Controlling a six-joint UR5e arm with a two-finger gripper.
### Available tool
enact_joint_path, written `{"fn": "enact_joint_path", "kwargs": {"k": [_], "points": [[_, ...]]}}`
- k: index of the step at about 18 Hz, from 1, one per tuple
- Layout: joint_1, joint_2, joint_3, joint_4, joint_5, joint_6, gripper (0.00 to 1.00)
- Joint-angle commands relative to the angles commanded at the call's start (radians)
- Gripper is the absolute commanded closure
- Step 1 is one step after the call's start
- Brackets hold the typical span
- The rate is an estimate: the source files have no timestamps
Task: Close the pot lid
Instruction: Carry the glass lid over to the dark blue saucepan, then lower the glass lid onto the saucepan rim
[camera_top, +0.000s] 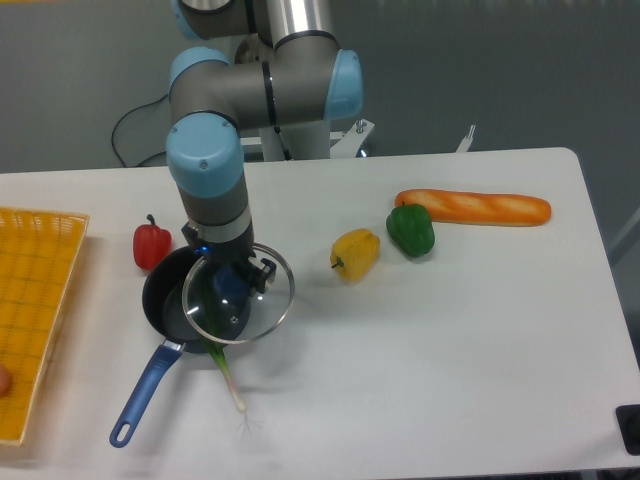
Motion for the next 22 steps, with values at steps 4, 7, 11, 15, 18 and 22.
{"fn": "enact_joint_path", "kwargs": {"k": [4,7,11,15,18,22], "points": [[-0.005,0.008,-0.035,0.049,0.003,-0.025,0.62],[-0.044,0.002,-0.040,0.095,0.028,-0.063,0.62],[-0.051,0.000,-0.046,0.103,0.041,-0.071,0.62],[-0.054,0.003,-0.060,0.104,0.041,-0.069,0.62],[-0.064,0.002,-0.074,0.104,0.041,-0.071,0.62],[-0.066,0.006,-0.077,0.104,0.038,-0.075,0.62]]}}
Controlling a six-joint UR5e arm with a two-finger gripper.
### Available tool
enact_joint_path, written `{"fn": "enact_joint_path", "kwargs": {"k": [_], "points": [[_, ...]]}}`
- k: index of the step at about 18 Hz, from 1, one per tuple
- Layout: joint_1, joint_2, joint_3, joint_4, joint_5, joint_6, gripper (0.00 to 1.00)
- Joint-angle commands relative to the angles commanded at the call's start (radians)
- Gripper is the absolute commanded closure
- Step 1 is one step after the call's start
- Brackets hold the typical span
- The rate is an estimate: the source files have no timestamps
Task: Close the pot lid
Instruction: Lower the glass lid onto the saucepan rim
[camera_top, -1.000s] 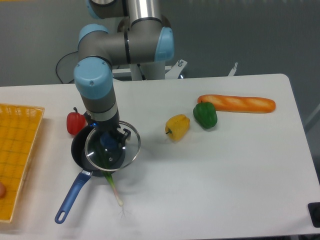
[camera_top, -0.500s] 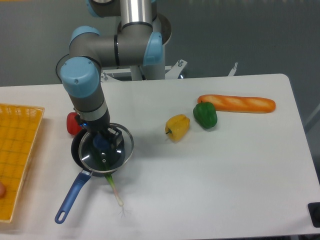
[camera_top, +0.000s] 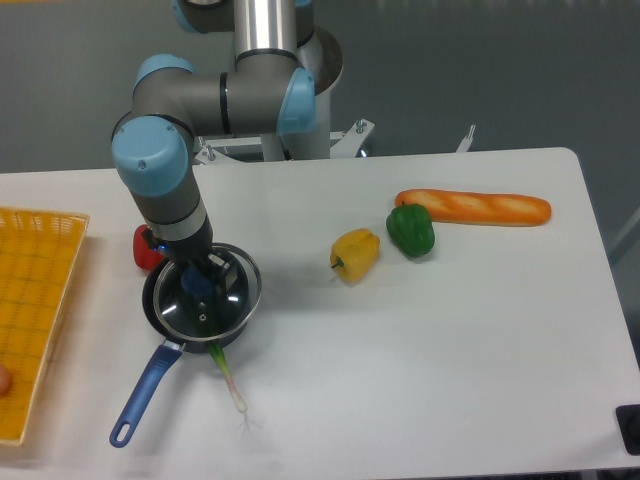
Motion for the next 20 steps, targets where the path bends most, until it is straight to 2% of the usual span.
{"fn": "enact_joint_path", "kwargs": {"k": [9,20], "points": [[-0.012,0.009,0.002,0.003,0.000,-0.029,0.61],[-0.035,-0.012,0.000,0.005,0.000,-0.083,0.61]]}}
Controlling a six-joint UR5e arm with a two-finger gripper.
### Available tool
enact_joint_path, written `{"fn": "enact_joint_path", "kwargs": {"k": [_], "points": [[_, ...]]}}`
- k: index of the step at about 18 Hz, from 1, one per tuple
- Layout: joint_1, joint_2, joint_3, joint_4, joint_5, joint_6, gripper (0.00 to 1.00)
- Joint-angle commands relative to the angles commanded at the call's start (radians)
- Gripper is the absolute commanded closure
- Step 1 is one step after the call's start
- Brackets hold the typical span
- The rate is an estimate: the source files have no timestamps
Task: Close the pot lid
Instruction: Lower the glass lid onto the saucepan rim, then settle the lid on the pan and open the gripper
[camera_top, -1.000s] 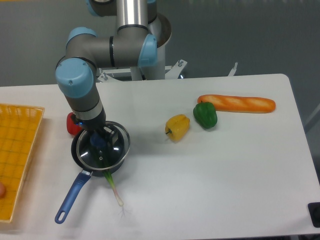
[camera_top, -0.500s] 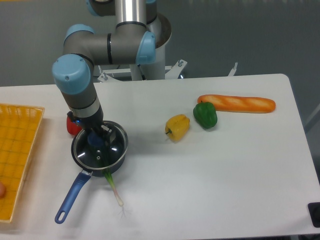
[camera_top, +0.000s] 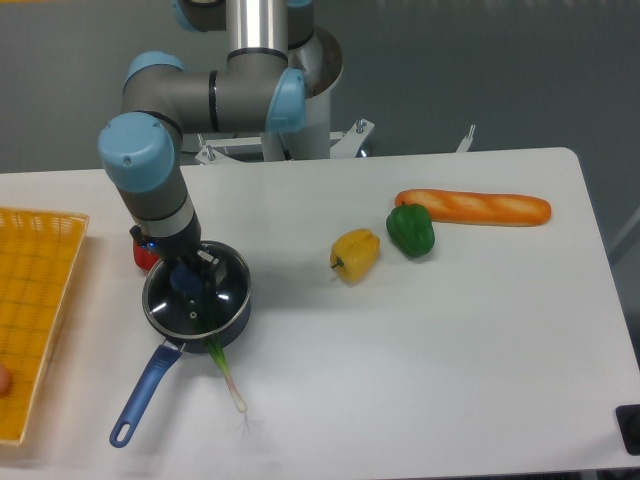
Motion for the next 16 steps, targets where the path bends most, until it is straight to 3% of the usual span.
{"fn": "enact_joint_path", "kwargs": {"k": [16], "points": [[-0.003,-0.003,-0.008,0.009,-0.002,-0.006,0.58]]}}
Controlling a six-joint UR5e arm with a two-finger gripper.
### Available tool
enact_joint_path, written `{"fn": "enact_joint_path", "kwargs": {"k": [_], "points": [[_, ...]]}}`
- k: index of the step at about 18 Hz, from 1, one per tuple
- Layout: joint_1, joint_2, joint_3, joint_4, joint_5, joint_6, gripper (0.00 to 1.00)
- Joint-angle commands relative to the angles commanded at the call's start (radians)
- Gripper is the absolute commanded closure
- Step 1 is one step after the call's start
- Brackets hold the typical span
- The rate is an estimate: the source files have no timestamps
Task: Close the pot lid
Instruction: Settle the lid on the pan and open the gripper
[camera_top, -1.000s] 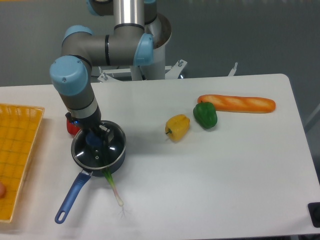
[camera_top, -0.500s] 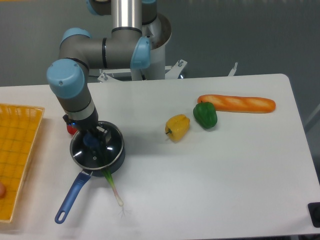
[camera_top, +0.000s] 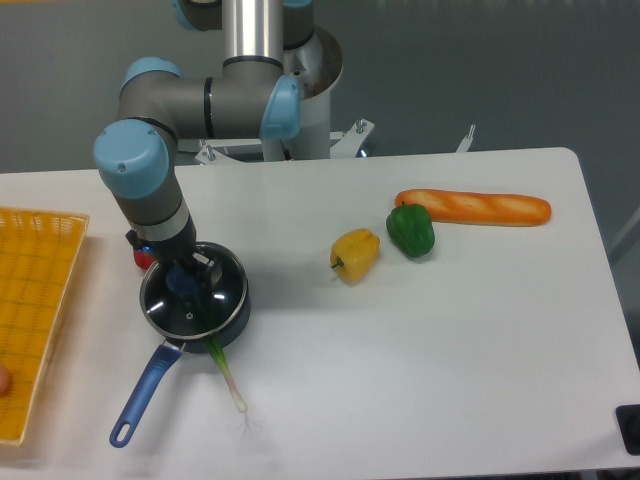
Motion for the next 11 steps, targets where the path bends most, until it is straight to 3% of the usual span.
{"fn": "enact_joint_path", "kwargs": {"k": [11], "points": [[0.000,0.000,0.002,-0.002,0.000,0.006,0.39]]}}
